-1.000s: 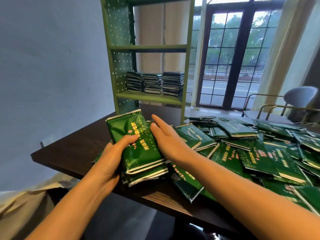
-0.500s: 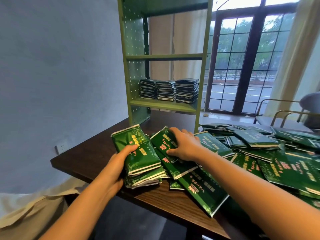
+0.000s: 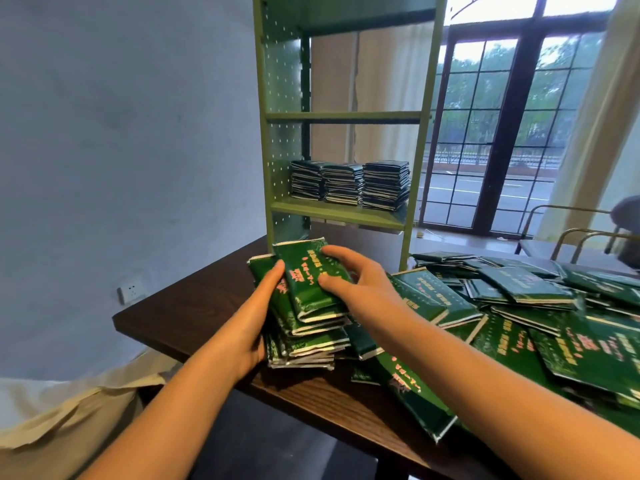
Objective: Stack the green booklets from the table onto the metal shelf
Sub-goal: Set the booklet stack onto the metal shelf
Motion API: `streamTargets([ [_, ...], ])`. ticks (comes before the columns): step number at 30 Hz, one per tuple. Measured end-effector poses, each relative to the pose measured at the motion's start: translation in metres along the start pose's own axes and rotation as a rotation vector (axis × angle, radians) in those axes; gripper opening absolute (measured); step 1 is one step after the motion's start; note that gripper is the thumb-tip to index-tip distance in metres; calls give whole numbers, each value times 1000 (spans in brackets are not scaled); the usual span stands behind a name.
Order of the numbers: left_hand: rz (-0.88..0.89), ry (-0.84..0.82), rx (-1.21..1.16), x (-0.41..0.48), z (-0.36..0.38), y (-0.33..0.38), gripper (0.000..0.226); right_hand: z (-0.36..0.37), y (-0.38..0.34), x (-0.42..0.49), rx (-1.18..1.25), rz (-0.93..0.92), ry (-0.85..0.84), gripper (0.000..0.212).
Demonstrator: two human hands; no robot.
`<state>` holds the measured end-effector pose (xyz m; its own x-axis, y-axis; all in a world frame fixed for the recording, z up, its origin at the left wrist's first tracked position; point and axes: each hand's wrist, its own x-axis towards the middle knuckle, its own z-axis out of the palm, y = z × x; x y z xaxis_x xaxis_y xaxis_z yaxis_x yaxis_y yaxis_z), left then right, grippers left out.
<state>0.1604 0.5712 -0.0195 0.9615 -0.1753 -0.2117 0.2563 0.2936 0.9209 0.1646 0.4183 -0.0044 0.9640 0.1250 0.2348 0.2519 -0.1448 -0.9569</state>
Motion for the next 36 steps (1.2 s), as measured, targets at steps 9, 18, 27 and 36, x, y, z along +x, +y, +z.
streamTargets([
  [9,49,-65,47,3,-11,9,18,28,1,-2,-216,-140,-47,34],
  [18,466,135,146,15,-59,40,65,73,-14,42,120,56,-175,68],
  [27,681,199,379,23,-113,51,70,138,1,100,442,120,-186,121],
  [36,614,287,353,45,-137,37,42,184,33,132,499,141,33,113],
])
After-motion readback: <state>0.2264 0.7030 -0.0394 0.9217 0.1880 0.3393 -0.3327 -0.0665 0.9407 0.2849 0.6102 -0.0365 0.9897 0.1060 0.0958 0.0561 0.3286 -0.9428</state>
